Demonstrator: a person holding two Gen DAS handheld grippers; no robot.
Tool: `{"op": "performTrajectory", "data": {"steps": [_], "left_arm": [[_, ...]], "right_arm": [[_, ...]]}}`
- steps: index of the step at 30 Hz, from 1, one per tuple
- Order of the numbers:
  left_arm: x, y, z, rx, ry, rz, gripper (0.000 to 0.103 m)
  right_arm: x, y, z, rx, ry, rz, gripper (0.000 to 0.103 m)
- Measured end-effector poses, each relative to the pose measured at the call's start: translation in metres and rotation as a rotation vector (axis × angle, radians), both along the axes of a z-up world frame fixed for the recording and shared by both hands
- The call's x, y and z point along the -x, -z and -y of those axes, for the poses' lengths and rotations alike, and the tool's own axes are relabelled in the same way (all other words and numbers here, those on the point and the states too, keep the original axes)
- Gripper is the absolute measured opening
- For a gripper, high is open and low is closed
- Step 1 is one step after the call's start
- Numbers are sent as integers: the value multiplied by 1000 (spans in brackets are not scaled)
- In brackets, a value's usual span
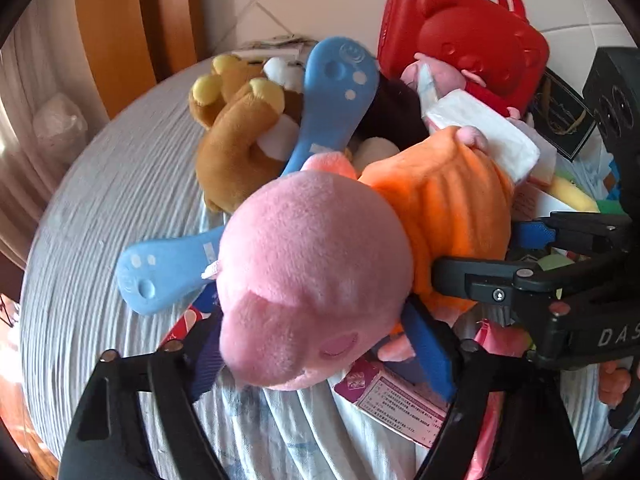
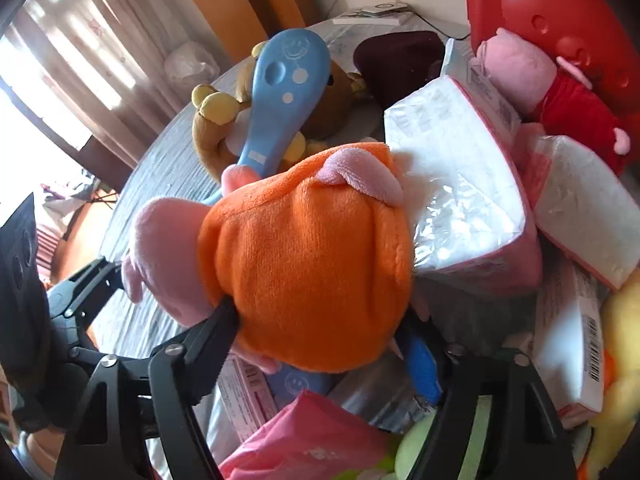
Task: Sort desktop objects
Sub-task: 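Grasp the pink pig plush with the left gripper while the right grasps the orange-shirted pig, then carry both pig plushes into the crate and open both grippers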
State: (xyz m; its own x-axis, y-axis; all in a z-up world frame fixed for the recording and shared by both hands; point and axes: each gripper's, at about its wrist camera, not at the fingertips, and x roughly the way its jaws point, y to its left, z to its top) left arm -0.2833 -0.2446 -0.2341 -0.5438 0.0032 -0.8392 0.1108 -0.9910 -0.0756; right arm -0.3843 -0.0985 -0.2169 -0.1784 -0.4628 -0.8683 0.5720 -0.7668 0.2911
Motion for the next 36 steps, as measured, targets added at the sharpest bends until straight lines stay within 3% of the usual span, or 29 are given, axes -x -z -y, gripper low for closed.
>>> {"op": "performTrajectory", "data": {"steps": [3, 7, 18, 24, 36], "left_arm": [[-6, -8, -2, 3, -3, -25, 72], [-20, -28, -9, 26, 15, -74, 72], [-47, -104, -44, 44, 100, -260, 72], [-55, -144, -85, 43, 220, -370, 72], [-73, -234, -202, -21, 550, -567, 72]], "right_arm": [[-5, -8, -8, 4, 12, -26, 64], [-15, -22, -21, 30, 27, -55, 62], [-65, -104, -66, 85, 109, -239, 62], [-89, -152, -100, 102, 220, -337, 62], [-167, -241, -228, 91, 540, -538, 61]]}}
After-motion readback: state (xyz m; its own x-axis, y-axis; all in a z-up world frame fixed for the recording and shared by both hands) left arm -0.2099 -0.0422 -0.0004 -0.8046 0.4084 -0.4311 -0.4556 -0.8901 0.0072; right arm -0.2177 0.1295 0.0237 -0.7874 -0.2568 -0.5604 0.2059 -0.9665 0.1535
